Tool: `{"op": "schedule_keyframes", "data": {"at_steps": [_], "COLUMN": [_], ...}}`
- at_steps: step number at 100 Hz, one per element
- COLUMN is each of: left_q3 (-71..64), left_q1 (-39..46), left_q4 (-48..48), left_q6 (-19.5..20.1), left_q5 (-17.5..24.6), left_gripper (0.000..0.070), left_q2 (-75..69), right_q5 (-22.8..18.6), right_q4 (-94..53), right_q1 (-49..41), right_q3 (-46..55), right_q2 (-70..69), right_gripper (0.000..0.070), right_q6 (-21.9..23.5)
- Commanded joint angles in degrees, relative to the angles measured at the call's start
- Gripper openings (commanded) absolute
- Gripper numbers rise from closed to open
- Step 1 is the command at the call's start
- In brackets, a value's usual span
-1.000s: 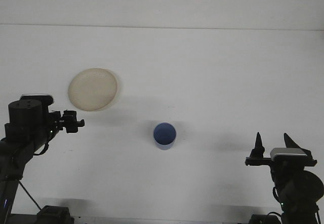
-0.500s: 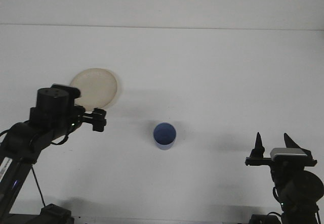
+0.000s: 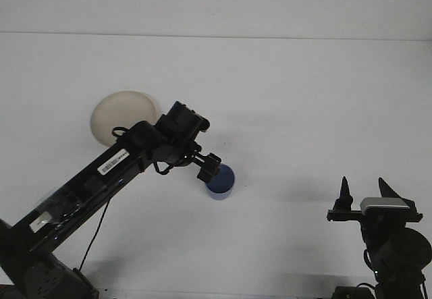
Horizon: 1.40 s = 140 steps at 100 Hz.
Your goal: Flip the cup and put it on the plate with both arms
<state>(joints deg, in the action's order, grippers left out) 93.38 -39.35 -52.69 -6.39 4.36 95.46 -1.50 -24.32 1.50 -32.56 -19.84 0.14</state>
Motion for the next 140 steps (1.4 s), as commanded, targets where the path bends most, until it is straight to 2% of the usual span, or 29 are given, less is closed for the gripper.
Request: {"op": "schedule_keyframes", "data": {"at_steps": [1, 62, 65, 69, 77, 94, 119, 140], "left_q3": [2.01, 2.62, 2.62, 2.62, 2.62, 2.62, 2.91, 7.89], "left_q1": [-1.77, -2.82, -2.82, -2.82, -2.82, -2.82, -1.99, 2.93], "left_q4": [-0.24, 0.24, 0.26, 0.26, 0.39, 0.17, -0.61, -5.92], "left_q6": [1.38, 1.46, 1.51, 1.70, 2.29, 3.67, 4.04, 4.39], "left_q5": [-0.04, -0.04, -0.07, -0.07, -0.07, -0.07, -0.07, -0.22], "left_gripper": [0.0544, 0.0535, 0.0519, 0.0463, 0.0287, 0.0000, 0.0005, 0.0005], "left_q2": [2.69, 14.51, 14.73, 14.75, 14.84, 14.86, 14.45, 11.52], "right_q5": [0.00, 0.02, 0.02, 0.02, 0.02, 0.02, 0.02, 0.02], "right_q4": [0.68, 0.59, 0.50, 0.44, 0.35, 0.33, 0.33, 0.35], "right_q1": [-0.02, -0.02, -0.02, -0.02, -0.02, -0.02, -0.02, -0.02], "right_q3": [-0.74, -0.74, -0.74, -0.74, -0.74, -0.74, -0.74, -0.74], "right_q2": [-0.09, -0.09, -0.09, -0.09, -0.09, -0.09, -0.07, -0.07], "right_gripper": [0.0532, 0.0532, 0.0532, 0.0532, 0.0532, 0.0532, 0.0532, 0.0532], "right_q6": [-0.59, -0.59, -0.59, -0.59, -0.59, -0.59, -0.59, -0.59]}}
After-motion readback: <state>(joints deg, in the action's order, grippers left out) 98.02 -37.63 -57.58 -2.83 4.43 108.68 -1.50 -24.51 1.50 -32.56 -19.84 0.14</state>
